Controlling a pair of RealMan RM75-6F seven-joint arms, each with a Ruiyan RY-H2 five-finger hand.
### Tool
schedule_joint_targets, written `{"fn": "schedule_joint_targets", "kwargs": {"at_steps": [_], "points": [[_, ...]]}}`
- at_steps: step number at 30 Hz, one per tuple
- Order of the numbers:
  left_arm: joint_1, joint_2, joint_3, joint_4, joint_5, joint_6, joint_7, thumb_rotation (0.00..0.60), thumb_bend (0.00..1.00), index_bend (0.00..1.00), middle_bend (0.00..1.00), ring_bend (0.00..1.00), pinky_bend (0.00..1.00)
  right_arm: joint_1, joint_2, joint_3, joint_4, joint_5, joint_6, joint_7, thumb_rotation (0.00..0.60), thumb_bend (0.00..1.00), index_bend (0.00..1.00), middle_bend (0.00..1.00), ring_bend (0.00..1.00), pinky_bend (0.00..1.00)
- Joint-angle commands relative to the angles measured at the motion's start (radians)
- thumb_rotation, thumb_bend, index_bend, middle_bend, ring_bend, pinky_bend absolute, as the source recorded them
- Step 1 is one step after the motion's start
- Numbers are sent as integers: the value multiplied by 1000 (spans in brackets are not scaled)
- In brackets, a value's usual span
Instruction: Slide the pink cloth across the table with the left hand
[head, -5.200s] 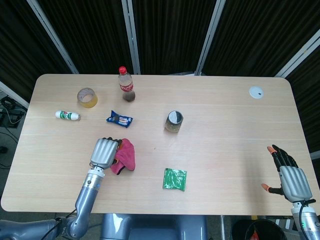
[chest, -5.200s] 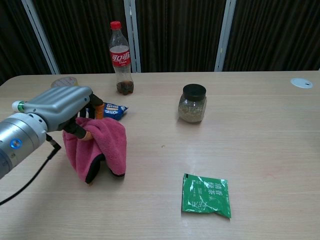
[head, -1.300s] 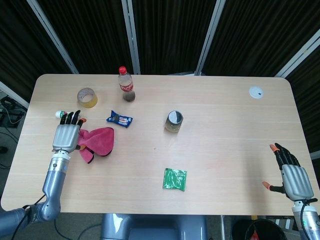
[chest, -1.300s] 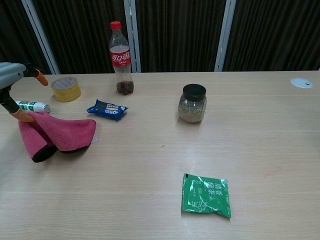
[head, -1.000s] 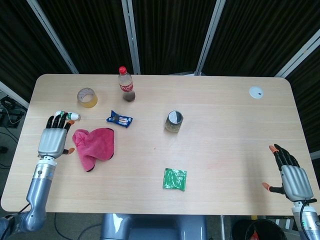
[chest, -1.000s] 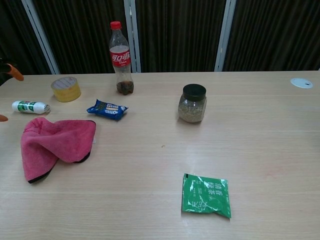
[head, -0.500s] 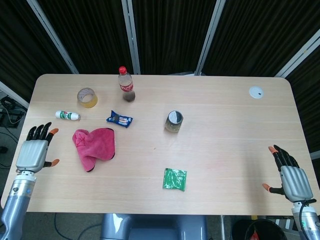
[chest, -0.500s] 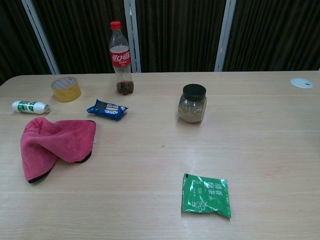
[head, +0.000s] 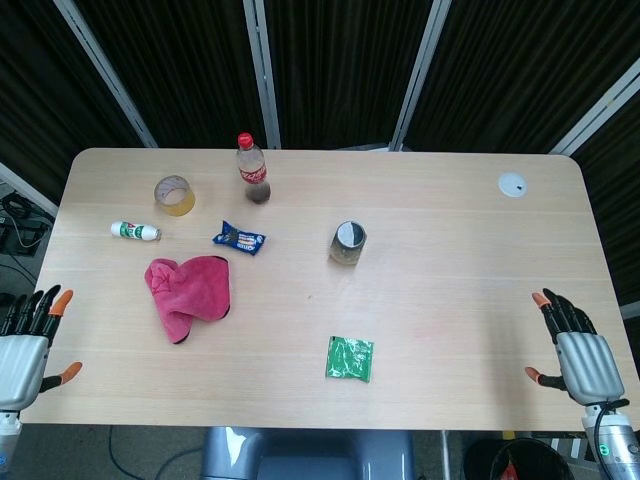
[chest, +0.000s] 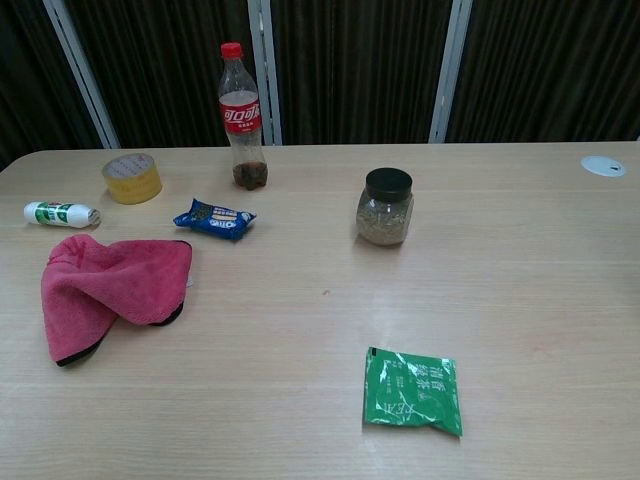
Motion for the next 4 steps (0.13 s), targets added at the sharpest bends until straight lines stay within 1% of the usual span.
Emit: {"fn": "schedule_joint_targets", "kwargs": {"at_steps": [1,4], "points": [[10,9,5,0,16,-3,-10,600,0,0,0,0,0,-1,-3,-1,4,-2,4,-8,600,0,0,0,0,123],[13,9,1,-4,11,-24,-16,600,0,0,0,0,0,-1,-5,-2,5,-6,6,-13,600,0,0,0,0,123]]}}
